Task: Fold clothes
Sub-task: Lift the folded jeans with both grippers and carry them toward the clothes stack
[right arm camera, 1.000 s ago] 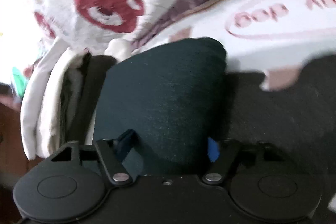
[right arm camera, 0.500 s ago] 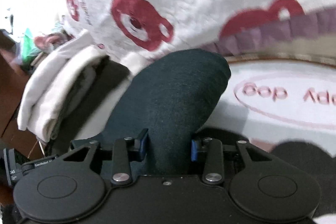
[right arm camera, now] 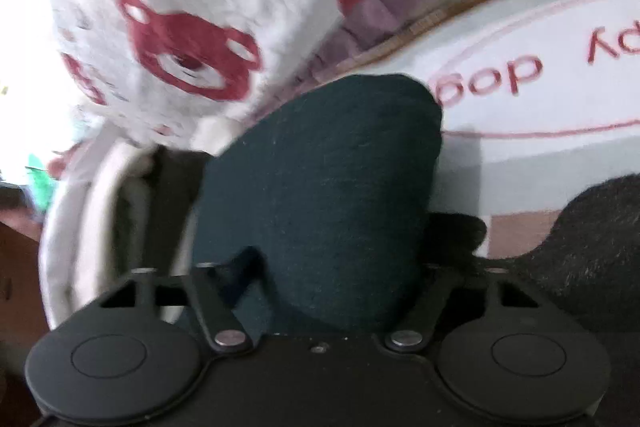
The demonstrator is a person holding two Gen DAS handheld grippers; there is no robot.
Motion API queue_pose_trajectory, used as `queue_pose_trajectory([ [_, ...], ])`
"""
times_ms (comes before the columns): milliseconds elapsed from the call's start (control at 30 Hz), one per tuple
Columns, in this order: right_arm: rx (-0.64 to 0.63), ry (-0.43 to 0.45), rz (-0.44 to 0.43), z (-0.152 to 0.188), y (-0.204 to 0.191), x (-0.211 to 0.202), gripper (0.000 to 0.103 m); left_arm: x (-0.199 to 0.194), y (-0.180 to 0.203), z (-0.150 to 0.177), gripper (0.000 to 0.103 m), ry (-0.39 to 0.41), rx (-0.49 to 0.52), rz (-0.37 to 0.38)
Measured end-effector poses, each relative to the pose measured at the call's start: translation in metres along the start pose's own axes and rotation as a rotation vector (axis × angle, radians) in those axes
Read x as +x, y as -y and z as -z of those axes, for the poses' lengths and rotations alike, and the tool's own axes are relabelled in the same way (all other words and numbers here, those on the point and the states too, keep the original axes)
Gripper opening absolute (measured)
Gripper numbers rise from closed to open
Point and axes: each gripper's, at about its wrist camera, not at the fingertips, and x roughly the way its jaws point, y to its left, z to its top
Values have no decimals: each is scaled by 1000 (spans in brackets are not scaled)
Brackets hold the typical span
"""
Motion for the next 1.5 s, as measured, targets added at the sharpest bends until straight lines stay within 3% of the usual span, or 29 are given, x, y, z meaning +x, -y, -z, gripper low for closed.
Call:
queue_pose_trajectory([
  [67, -47, 28, -104, 5, -7, -19, 43, -10, 29, -4, 24, 9, 152, -13],
  [133, -89, 63, -121, 9, -22, -40, 43, -19, 49, -5, 24, 24, 212, 16],
  [233, -129, 116, -132, 7, -41, -73, 43, -31, 64, -5, 25, 42, 200, 107],
  [500, -246, 170, -133, -4, -99, -124, 43, -69, 96, 2, 25, 89, 240, 195],
  [667, -242, 178, -130, 2, -129, -146, 43, -102, 117, -3, 25, 143, 281, 250],
  [800, -133, 194, -194, 2, -141, -166, 43, -130, 130, -7, 25, 204, 262, 319],
  [1033, -272, 142, -227, 2, -212, -176, 43, -201, 142, 4, 25, 305, 245, 256],
  [1167, -296, 74, -271, 1, -254, -161, 44, -251, 150, -9, 25, 355, 275, 154],
  [1300, -314, -26, -354, -8, -302, -132, 43, -305, 154, -34, 25, 431, 285, 81],
  [1500, -397, -118, -495, -30, -392, -65, 44, -362, 166, -110, 25, 572, 344, -91],
])
